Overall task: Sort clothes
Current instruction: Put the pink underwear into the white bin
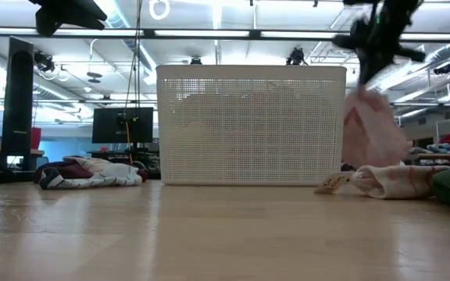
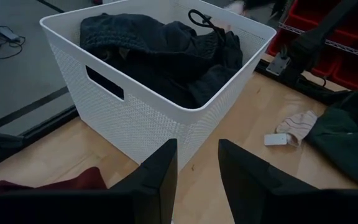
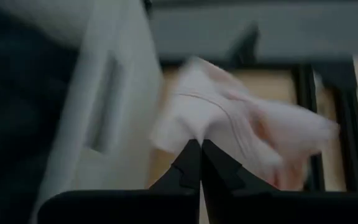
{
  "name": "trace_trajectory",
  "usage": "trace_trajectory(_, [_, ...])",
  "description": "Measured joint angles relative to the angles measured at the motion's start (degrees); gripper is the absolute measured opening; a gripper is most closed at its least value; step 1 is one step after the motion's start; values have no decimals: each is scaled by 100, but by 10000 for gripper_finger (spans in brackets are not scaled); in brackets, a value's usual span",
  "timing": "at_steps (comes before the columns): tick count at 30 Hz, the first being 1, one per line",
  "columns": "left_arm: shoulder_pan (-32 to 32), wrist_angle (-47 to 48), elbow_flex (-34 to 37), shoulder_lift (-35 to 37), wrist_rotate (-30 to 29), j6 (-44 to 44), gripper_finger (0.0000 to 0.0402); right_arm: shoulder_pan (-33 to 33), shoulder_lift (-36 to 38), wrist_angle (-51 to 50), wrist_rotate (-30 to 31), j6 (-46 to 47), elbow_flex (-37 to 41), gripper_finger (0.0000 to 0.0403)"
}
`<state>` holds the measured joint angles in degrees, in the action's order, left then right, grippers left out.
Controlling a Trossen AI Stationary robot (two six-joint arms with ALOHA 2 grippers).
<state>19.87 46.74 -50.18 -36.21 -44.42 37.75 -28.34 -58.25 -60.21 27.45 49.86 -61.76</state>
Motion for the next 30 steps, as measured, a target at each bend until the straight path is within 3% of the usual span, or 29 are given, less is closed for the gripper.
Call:
trace_trajectory(7, [-1,0,-1,0,0,-21,121,434,-113,325,841,-715,-1674,1])
trace_trajectory(12, [-1,0,1,0,0,-21,121,803,-415,1361,1169,-1784,-2578,0])
trace_trajectory(18, [-1,-2,-1,0,2,-23,121,1062,-1034,2433,875,-2546,-3234,0])
trace_trajectory(30, [0,-11,0,0,159,9,121,1323,-2480,2840,93,-2863,-3482,3])
